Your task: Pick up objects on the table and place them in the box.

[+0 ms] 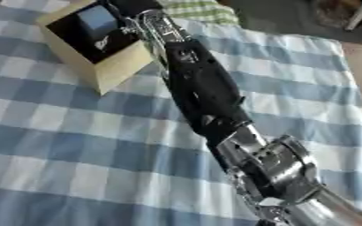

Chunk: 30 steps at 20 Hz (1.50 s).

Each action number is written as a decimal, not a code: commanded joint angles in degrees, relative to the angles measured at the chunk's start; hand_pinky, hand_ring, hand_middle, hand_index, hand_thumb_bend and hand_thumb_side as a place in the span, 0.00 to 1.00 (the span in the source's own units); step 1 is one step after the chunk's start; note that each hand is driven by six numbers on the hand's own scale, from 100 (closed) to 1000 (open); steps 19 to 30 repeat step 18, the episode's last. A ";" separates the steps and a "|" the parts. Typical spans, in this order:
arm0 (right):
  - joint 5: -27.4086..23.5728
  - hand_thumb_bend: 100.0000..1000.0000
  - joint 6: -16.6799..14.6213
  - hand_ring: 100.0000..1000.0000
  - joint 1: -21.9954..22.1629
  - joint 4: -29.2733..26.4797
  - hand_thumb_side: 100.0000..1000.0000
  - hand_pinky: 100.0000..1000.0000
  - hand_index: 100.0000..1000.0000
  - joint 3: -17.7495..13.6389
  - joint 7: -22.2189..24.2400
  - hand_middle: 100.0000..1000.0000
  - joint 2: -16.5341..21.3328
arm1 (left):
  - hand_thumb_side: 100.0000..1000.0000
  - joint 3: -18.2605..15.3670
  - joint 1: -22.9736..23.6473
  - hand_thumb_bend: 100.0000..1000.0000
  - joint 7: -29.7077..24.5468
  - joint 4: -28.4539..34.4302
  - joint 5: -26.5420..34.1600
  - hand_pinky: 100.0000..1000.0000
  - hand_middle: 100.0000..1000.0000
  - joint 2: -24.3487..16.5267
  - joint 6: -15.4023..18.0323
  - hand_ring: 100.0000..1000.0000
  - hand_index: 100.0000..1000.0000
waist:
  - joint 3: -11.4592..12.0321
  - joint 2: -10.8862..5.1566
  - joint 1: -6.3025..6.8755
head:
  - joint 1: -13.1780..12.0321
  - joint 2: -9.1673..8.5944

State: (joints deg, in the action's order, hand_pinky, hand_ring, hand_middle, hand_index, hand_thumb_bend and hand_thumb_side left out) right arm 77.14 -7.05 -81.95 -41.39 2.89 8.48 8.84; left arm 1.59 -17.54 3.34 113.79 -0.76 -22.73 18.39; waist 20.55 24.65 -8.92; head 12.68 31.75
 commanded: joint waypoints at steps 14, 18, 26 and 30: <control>-27.14 0.09 -1.20 0.83 -0.02 -19.24 0.50 0.77 0.83 6.19 1.66 0.70 9.30 | 0.78 -0.66 1.21 0.00 0.76 0.80 1.14 0.58 0.76 -1.12 -0.22 0.74 0.81 | -5.74 -6.16 4.19 | -5.82 5.32; -33.99 0.09 -1.11 0.83 3.13 -26.85 0.50 0.78 0.83 9.40 4.62 0.70 15.05 | 0.77 -0.86 1.25 0.00 1.17 0.80 1.60 0.59 0.76 -1.48 -0.12 0.74 0.81 | -8.14 -7.29 5.06 | -7.55 6.32; -33.99 0.09 -1.11 0.83 3.13 -26.85 0.50 0.78 0.83 9.40 4.62 0.70 15.05 | 0.77 -0.86 1.25 0.00 1.17 0.80 1.60 0.59 0.76 -1.48 -0.12 0.74 0.81 | -8.14 -7.29 5.06 | -7.55 6.32; -33.99 0.09 -1.11 0.83 3.13 -26.85 0.50 0.78 0.83 9.40 4.62 0.70 15.05 | 0.77 -0.86 1.25 0.00 1.17 0.80 1.60 0.59 0.76 -1.48 -0.12 0.74 0.81 | -8.14 -7.29 5.06 | -7.55 6.32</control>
